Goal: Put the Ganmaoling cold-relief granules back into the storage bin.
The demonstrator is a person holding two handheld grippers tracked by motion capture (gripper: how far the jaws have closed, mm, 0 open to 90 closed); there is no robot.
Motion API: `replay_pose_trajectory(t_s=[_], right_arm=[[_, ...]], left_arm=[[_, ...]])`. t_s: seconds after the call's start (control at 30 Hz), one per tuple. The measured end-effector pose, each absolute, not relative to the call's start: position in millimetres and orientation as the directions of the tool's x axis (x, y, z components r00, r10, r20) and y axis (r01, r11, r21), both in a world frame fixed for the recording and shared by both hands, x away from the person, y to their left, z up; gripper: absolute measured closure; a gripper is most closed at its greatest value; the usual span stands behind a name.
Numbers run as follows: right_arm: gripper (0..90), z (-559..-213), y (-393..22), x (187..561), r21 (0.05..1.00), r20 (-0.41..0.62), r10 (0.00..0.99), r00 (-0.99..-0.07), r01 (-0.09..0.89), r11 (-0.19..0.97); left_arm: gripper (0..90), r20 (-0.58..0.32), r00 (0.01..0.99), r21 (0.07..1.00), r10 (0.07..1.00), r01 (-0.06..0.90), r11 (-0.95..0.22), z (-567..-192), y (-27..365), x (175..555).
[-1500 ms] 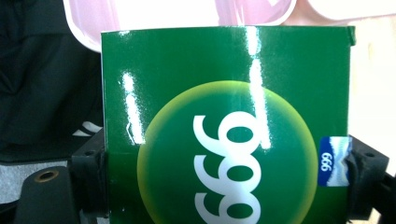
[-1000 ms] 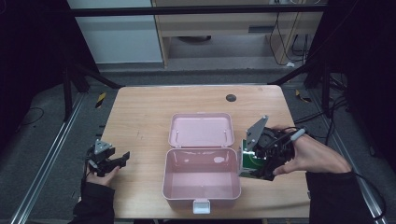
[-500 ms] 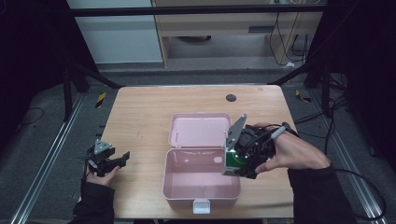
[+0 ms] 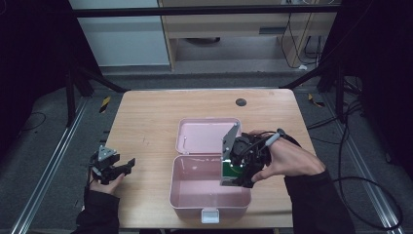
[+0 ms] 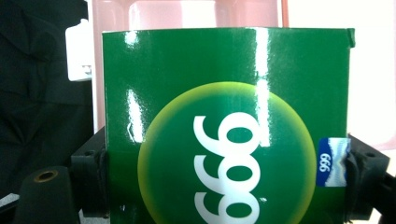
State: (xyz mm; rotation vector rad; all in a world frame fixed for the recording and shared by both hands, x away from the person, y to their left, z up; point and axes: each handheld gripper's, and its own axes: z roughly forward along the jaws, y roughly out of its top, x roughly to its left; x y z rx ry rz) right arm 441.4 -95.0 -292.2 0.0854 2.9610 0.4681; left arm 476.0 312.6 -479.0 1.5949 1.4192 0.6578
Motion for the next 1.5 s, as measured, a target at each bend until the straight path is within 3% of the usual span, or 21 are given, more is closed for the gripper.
replay_pose_trajectory(t_s=[1.1, 1.5], right_arm=[[15.4, -344.0, -74.4, 444.0, 0.284, -0.115, -0.007, -0.993, -0.040, 0.958], [15.3, -365.4, -82.9, 447.6, 0.290, -0.073, 0.019, -0.997, -0.003, 0.957]], left_arm=[[32.9, -0.163, 0.207, 0.866, 0.965, 0.498, 0.039, -478.6, 312.8, 475.9], [33.0, -0.157, 0.209, 0.864, 0.965, 0.502, 0.032, -479.3, 312.6, 476.3]])
